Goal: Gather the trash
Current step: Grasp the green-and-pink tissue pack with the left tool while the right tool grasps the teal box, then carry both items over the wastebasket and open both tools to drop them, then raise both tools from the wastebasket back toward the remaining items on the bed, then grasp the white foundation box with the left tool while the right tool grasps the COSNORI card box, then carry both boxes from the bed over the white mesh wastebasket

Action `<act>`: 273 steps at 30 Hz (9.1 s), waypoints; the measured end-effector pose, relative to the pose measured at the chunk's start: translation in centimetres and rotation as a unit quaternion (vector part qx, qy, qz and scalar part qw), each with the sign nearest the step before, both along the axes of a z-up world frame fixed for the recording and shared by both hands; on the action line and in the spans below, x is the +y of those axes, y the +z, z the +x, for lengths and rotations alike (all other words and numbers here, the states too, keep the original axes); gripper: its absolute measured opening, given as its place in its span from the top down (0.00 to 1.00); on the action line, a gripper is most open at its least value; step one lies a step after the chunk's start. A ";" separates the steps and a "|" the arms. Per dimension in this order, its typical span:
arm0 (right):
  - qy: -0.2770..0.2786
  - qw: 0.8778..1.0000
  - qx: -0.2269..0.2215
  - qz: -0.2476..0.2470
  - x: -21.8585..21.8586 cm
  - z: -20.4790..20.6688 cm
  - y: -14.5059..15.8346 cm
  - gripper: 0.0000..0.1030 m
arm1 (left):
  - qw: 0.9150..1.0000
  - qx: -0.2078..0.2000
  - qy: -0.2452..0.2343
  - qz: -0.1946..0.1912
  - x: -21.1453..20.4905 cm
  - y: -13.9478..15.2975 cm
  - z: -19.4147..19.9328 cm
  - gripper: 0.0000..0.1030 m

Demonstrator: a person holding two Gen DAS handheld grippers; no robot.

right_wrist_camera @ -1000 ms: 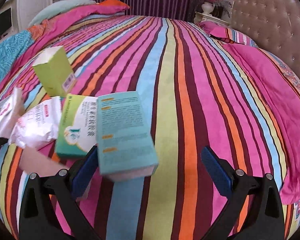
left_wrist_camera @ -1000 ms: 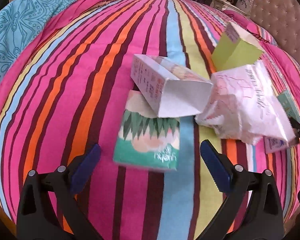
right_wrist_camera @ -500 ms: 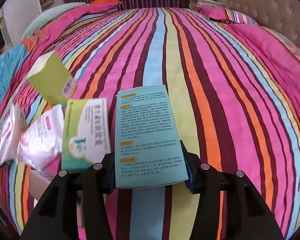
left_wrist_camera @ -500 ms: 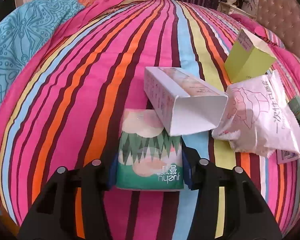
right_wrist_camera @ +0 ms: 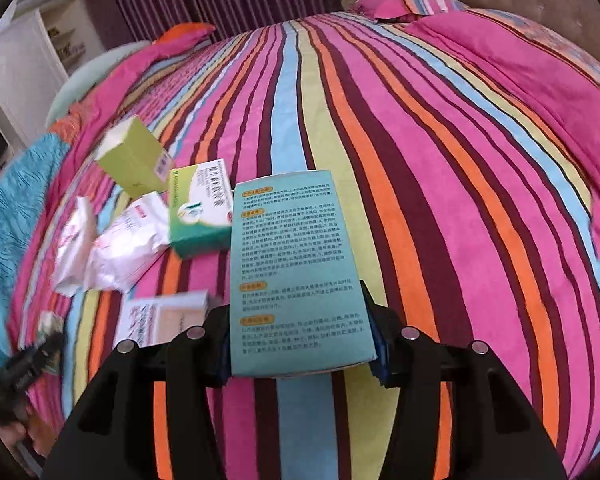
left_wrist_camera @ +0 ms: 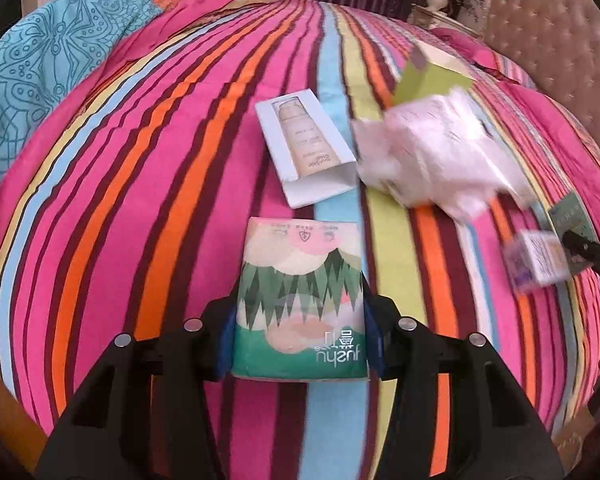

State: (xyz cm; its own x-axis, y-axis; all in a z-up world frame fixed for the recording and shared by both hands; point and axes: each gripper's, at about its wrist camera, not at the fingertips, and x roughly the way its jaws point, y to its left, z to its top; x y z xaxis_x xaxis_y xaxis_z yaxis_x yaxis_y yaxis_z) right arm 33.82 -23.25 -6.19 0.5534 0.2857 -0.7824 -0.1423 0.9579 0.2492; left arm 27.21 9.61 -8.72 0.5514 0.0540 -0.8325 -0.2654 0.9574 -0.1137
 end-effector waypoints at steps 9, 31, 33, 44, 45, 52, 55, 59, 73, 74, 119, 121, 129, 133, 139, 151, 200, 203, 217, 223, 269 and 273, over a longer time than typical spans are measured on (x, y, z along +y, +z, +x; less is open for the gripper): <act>-0.016 0.999 -0.012 0.031 -1.5 -6.1 1.8 0.53 | 0.999 -0.007 -0.024 -0.021 -2.2 0.9 -6.9 0.52; -0.012 0.999 0.012 0.044 0.4 -21.9 1.4 0.53 | 0.994 0.006 -0.108 -0.020 -5.7 0.9 -20.4 0.52; -0.004 0.999 0.021 0.044 1.0 -22.9 0.9 0.53 | 0.993 0.015 -0.115 -0.020 -6.2 0.4 -21.1 0.52; 0.027 0.987 0.141 0.072 4.5 -27.6 -5.0 0.53 | 0.983 0.103 -0.144 -0.050 -9.2 -4.7 -22.5 0.52; 0.031 0.985 0.152 0.073 4.9 -27.8 -5.5 0.53 | 0.982 0.111 -0.147 -0.049 -9.5 -5.0 -22.6 0.52; 0.040 0.967 0.237 0.083 5.8 -28.5 -9.5 0.53 | 0.971 0.168 -0.158 -0.059 -10.2 -8.0 -23.0 0.52; 0.042 0.954 0.278 0.098 5.8 -28.4 -11.4 0.53 | 0.966 0.193 -0.159 -0.070 -10.3 -9.3 -23.0 0.52; 0.036 0.934 0.339 0.108 6.1 -28.4 -14.7 0.53 | 0.956 0.234 -0.158 -0.082 -10.4 -11.3 -23.0 0.52; -0.001 0.908 0.409 0.090 6.9 -27.1 -19.5 0.53 | 0.931 0.323 -0.133 -0.111 -9.4 -16.3 -22.1 0.52; -0.007 0.905 0.416 0.093 6.7 -27.2 -19.9 0.53 | 0.928 0.329 -0.134 -0.110 -9.6 -16.6 -22.0 0.52; -0.077 0.869 0.477 0.106 5.8 -26.7 -25.2 0.07 | 0.890 0.428 -0.066 -0.145 -8.0 -23.6 -21.7 0.14; -0.080 0.870 0.474 0.107 5.6 -26.8 -25.0 0.07 | 0.891 0.426 -0.061 -0.146 -7.8 -23.5 -21.8 0.14; -0.043 0.906 0.410 0.100 6.3 -26.8 -20.3 0.07 | 0.912 0.374 -0.039 -0.162 -6.3 -19.6 -22.5 0.14; -0.009 0.934 0.348 0.085 6.4 -26.5 -15.7 0.07 | 0.931 0.334 -0.034 -0.141 -5.3 -16.0 -22.7 0.14; 0.039 0.984 0.172 0.032 6.3 -25.0 -5.5 0.07 | 0.960 0.259 -0.056 -0.089 -4.5 -9.3 -22.0 0.14; 0.048 0.993 -0.095 -0.051 6.0 -18.3 3.7 0.07 | 0.998 0.061 0.008 -0.032 0.0 2.2 -14.7 0.14; 0.079 0.990 -0.073 -0.094 11.0 -2.4 -1.3 0.07 | 0.990 0.074 0.091 -0.080 6.5 -0.6 13.4 0.14; 0.071 0.990 -0.067 -0.098 11.0 -1.8 -1.8 0.07 | 0.991 0.075 0.086 -0.063 6.2 -0.7 13.8 0.14; 0.055 0.990 -0.065 -0.116 11.0 -1.3 -2.2 0.26 | 0.993 0.065 0.099 -0.022 6.3 -0.5 12.6 0.55; 0.065 0.991 -0.056 -0.106 10.8 -2.2 -2.0 0.26 | 0.995 0.052 0.081 -0.021 6.3 -0.2 9.6 0.55; 0.060 0.996 -0.052 -0.037 5.2 -25.1 1.6 0.26 | 0.993 0.063 -0.096 -0.014 -6.9 -0.9 -22.4 0.55; 0.056 0.997 -0.030 -0.041 5.6 -26.0 0.4 0.26 | 0.992 0.071 -0.102 -0.013 -7.6 -1.5 -23.1 0.55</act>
State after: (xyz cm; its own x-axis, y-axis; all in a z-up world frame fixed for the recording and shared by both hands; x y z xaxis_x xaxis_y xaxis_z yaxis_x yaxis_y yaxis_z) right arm 7.80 -17.66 -5.78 0.5685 0.2845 -0.7719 -0.2623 0.9520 0.1578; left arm 4.11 2.05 -10.19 0.4261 -0.0687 -0.9021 -0.0822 0.9900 -0.1142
